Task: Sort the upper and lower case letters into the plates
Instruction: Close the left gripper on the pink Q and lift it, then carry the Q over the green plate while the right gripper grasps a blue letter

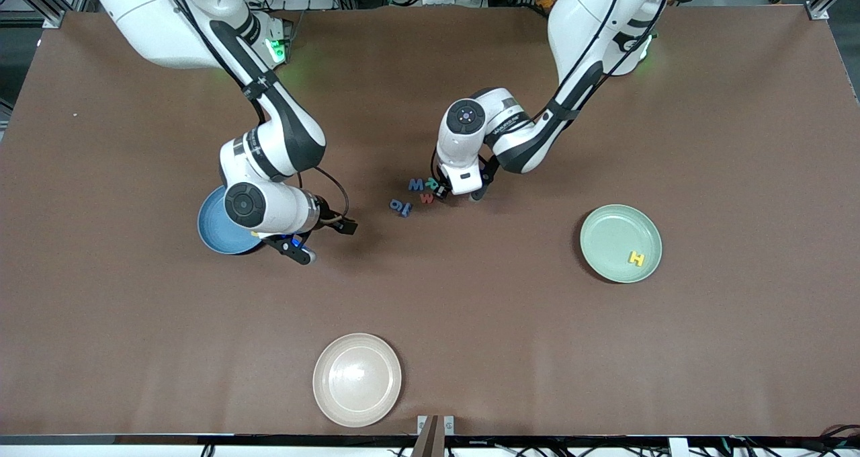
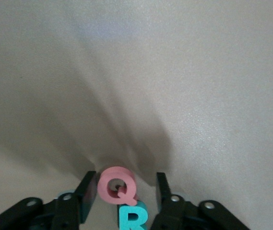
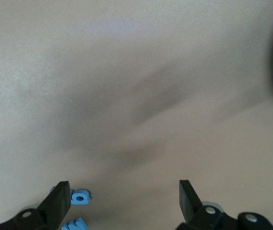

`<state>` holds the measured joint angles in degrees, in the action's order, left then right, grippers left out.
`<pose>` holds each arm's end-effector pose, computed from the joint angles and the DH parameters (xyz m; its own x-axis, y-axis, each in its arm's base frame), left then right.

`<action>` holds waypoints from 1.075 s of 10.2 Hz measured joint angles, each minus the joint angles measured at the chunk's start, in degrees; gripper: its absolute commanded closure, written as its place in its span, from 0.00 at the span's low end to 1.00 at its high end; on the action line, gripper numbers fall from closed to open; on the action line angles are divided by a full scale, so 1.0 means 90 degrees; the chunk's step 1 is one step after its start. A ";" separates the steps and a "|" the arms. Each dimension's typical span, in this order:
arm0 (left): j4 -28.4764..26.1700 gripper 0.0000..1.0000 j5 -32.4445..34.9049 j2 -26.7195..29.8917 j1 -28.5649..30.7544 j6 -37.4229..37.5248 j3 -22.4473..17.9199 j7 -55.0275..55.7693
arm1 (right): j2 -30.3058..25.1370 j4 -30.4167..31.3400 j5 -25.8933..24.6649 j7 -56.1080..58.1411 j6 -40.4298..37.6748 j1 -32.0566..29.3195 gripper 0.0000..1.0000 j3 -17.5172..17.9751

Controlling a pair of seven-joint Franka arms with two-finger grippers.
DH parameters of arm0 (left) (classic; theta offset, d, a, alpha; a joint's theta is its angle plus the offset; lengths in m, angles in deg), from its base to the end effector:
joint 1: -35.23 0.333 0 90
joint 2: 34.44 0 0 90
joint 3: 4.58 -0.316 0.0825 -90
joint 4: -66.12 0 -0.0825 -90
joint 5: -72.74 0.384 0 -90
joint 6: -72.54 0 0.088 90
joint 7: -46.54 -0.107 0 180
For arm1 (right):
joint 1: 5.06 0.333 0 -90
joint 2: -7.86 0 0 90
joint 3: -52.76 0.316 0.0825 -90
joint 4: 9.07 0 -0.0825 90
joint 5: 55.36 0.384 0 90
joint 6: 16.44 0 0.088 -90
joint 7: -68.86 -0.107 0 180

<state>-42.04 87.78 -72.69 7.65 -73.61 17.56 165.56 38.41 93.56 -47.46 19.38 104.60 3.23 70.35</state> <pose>0.4175 -0.4803 0.1768 0.4731 0.8753 -0.1001 0.8805 -0.4737 0.0195 0.5734 0.2707 0.2529 0.8218 -0.4689 -0.3238 -0.4987 -0.8667 -0.0107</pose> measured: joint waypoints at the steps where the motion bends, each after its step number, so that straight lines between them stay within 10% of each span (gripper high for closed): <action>1: 0.0000 0.50 0.0000 -0.0026 0.0000 -0.0008 0.0000 0.0000 | 0.0006 0.0000 -0.0001 0.0000 0.0000 0.0000 0.00 -0.0001; 4: 0.0007 1.00 0.0000 -0.0053 0.0000 -0.0030 0.0003 0.0000 | 0.0013 0.0000 -0.0016 0.0007 0.0000 0.0000 0.00 -0.0002; 11: 0.0152 1.00 0.0400 0.0512 0.0445 -0.0070 -0.0049 -0.0668 | 0.0035 -0.0016 -0.0019 0.0008 0.0032 0.0045 0.00 0.0004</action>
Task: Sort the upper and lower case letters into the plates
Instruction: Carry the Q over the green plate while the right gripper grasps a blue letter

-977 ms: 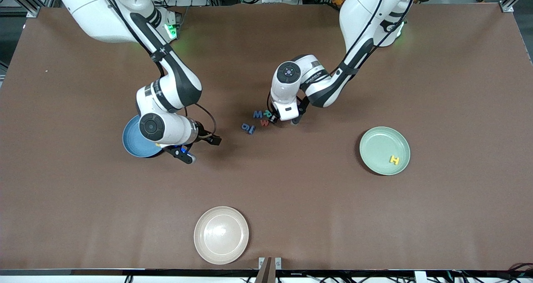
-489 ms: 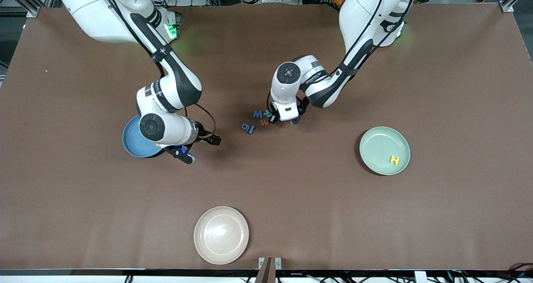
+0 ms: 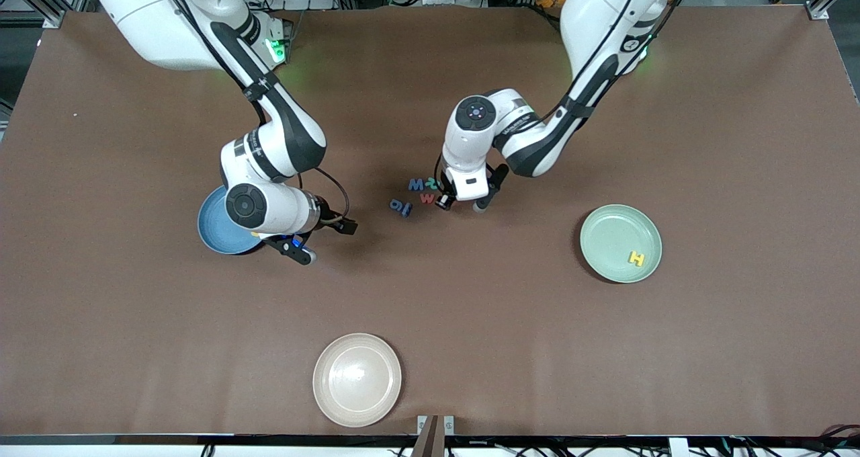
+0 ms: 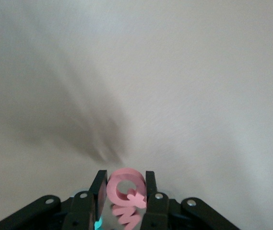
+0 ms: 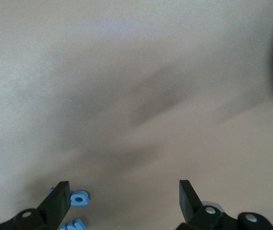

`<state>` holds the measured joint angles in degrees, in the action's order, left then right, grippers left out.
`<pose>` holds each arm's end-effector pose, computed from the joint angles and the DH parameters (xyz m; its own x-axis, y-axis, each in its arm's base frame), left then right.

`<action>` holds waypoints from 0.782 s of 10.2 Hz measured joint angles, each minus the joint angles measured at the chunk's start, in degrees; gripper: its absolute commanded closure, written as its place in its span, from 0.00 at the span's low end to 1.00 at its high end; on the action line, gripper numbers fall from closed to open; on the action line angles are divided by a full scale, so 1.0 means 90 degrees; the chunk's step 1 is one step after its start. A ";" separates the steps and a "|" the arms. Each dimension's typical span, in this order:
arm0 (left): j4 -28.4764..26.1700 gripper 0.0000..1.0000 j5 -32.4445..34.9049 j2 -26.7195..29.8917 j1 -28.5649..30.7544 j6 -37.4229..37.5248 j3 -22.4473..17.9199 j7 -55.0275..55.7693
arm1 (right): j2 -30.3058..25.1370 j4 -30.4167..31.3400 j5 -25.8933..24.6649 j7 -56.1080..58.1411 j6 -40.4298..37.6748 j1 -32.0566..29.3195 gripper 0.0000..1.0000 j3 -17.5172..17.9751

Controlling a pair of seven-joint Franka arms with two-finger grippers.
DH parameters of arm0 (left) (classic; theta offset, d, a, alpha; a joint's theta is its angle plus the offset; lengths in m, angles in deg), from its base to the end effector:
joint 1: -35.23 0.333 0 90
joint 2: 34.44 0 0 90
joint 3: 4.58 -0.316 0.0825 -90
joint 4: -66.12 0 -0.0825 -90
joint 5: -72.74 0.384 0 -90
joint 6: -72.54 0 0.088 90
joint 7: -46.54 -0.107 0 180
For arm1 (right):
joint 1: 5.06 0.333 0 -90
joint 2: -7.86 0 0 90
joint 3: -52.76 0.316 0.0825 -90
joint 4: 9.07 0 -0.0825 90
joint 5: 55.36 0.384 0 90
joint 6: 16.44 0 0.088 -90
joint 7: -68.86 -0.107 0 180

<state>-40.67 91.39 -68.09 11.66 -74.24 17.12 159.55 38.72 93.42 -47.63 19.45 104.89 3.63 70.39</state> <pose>0.4700 -0.4560 0.2346 0.5447 0.8369 -0.0531 0.8321 -0.5315 0.1587 0.5723 0.2751 0.2509 0.8269 -0.4613 -0.3217 -0.4908 -0.8712 -0.0125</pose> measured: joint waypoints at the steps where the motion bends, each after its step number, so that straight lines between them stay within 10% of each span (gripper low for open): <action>1: 0.0002 1.00 0.0002 0.0124 0.0157 0.0034 -0.0012 -0.0277 | 0.0005 -0.0035 0.0000 -0.0040 0.0083 0.0143 0.00 0.0006; 8: 0.0149 1.00 0.0004 0.0507 0.1264 0.1024 -0.0016 -0.2301 | 0.0499 -0.0083 -0.0742 -0.0817 0.1304 0.1577 0.00 0.0000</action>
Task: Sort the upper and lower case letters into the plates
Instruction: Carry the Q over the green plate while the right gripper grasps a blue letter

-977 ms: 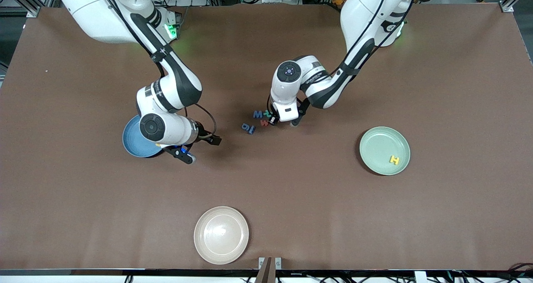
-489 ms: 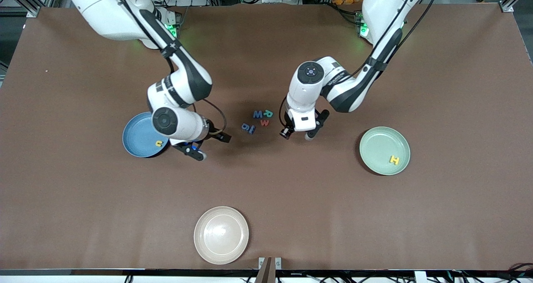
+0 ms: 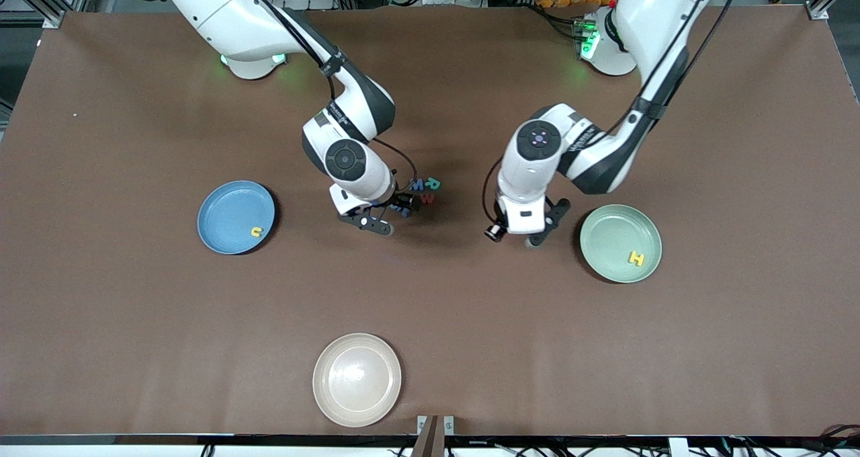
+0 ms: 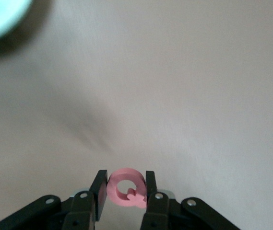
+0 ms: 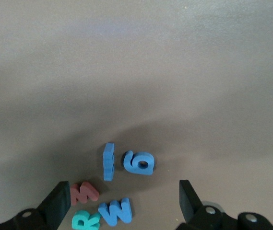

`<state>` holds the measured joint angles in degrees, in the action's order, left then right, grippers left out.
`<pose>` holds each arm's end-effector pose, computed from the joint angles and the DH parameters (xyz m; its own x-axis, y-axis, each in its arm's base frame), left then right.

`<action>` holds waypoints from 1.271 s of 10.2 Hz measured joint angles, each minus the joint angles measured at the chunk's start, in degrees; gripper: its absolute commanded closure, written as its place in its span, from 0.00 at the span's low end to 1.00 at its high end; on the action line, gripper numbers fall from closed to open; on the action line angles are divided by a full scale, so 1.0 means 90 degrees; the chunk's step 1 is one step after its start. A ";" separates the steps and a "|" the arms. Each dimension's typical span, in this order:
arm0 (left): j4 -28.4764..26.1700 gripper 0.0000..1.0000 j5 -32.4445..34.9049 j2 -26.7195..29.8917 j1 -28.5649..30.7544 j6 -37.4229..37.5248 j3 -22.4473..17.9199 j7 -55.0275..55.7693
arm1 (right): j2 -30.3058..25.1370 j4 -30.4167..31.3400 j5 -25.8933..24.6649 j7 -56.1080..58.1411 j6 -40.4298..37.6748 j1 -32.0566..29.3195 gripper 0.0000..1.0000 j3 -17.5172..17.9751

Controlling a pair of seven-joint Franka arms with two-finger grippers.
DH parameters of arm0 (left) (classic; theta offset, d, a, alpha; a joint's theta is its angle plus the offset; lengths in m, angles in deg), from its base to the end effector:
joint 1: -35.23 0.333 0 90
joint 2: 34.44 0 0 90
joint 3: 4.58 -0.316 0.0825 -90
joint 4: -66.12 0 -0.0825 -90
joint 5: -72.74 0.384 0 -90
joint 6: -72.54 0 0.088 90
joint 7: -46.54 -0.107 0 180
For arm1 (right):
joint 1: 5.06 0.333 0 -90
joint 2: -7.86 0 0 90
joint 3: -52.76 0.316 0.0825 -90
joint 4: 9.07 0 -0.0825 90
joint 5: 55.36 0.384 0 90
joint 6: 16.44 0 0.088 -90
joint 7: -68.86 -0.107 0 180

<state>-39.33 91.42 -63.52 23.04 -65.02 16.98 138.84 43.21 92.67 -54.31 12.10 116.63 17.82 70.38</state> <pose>0.5543 -0.3454 0.2769 0.6620 0.7472 0.0581 0.7411 -0.6642 0.0982 0.5081 0.4139 0.2215 0.9265 -0.3284 -0.1839 -0.3443 -0.9368 -0.0617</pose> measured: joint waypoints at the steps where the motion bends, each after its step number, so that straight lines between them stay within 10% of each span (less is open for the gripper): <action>1: 0.0012 1.00 -0.0003 0.0133 0.0228 0.0268 0.0007 -0.0385 | 0.0048 -0.0007 -0.0023 -0.0003 0.0057 -0.0001 0.00 -0.0009; 5: 0.0016 1.00 -0.0347 0.0575 0.1155 0.0980 0.0031 -0.2169 | 0.0343 -0.0425 -0.0070 -0.0294 0.0341 0.0105 0.00 -0.0009; 9: -0.0012 1.00 -0.0354 0.0585 0.1788 0.1127 0.0034 -0.3300 | 0.0622 -0.0532 -0.0258 -0.0491 0.0366 0.0298 0.31 -0.0012; 13: -0.0092 1.00 -0.0355 0.0576 0.2258 0.1187 0.0033 -0.4052 | 0.0642 -0.0533 -0.0262 -0.0509 0.0339 0.0313 0.38 -0.0021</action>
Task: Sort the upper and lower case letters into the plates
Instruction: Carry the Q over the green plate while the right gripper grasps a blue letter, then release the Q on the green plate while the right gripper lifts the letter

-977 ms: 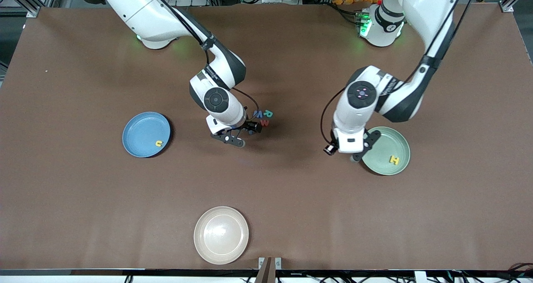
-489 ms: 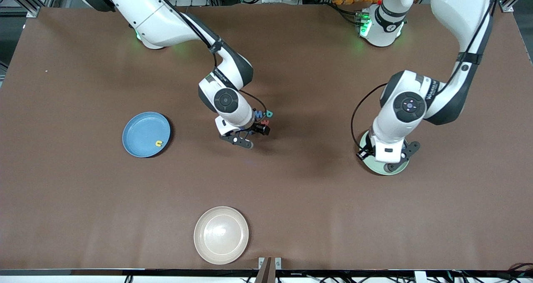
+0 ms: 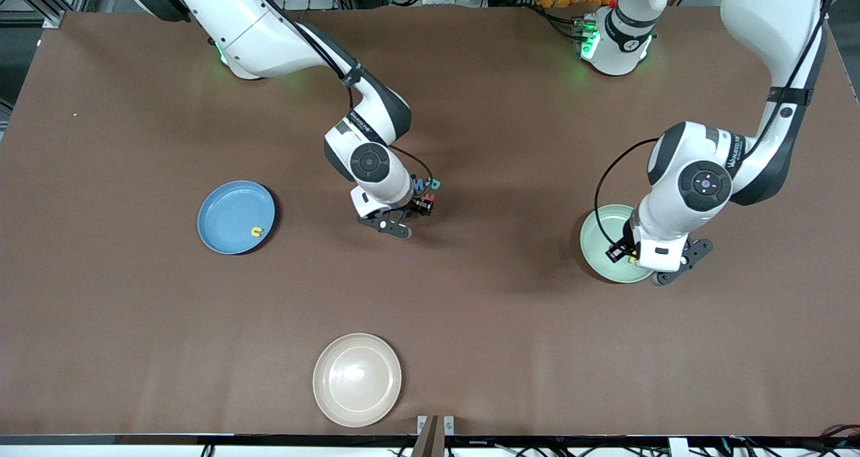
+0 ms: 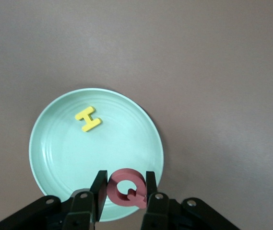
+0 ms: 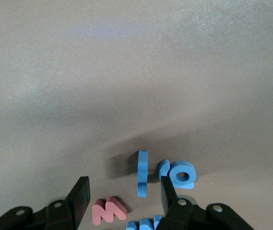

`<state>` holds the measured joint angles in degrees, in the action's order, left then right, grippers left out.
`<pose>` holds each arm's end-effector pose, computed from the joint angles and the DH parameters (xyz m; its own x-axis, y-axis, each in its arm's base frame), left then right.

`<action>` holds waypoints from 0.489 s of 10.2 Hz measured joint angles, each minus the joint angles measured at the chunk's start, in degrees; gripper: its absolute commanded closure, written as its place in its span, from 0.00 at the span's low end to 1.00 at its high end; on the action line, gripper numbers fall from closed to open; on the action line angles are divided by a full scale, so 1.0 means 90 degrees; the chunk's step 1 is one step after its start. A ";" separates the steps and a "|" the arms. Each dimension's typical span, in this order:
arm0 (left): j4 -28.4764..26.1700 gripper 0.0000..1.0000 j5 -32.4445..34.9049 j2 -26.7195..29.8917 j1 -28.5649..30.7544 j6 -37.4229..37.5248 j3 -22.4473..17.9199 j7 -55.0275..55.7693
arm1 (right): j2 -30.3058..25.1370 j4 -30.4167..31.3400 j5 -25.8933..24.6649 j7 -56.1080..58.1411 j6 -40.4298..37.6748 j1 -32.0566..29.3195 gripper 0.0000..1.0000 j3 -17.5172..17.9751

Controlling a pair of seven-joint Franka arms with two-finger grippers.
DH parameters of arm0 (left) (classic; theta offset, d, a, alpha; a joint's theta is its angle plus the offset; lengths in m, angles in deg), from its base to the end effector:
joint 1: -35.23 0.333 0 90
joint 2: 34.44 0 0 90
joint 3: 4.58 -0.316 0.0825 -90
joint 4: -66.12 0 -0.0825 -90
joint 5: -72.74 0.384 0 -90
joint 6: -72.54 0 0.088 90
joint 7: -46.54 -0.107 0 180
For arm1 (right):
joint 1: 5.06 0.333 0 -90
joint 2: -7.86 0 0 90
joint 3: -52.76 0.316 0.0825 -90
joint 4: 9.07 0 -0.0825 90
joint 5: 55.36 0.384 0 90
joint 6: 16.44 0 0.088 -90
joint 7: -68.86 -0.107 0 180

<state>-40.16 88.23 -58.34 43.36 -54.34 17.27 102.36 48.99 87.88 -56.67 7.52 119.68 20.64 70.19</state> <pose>0.6206 -0.1267 0.3088 0.8267 0.5614 0.0375 0.5627 -0.8250 -0.0532 0.5077 0.4467 0.1946 0.9215 -0.3526 -0.1630 -0.3686 -0.9261 -0.0804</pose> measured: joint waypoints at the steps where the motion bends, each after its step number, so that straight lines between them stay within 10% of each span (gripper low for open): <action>1: -0.0028 1.00 0.0000 -0.0016 0.0059 0.0002 0.0000 -0.0093 | 0.0001 0.0000 0.0000 -0.0013 -0.0043 -0.0003 0.38 -0.0024; 5: -0.0063 1.00 0.0000 -0.0270 0.0251 0.0005 -0.0020 -0.0431 | 0.0043 0.0017 0.0000 -0.0025 -0.0127 -0.0008 0.53 -0.0065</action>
<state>-40.73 88.23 -60.77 45.62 -54.30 17.09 98.48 49.37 88.03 -56.67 7.29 118.54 20.56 69.60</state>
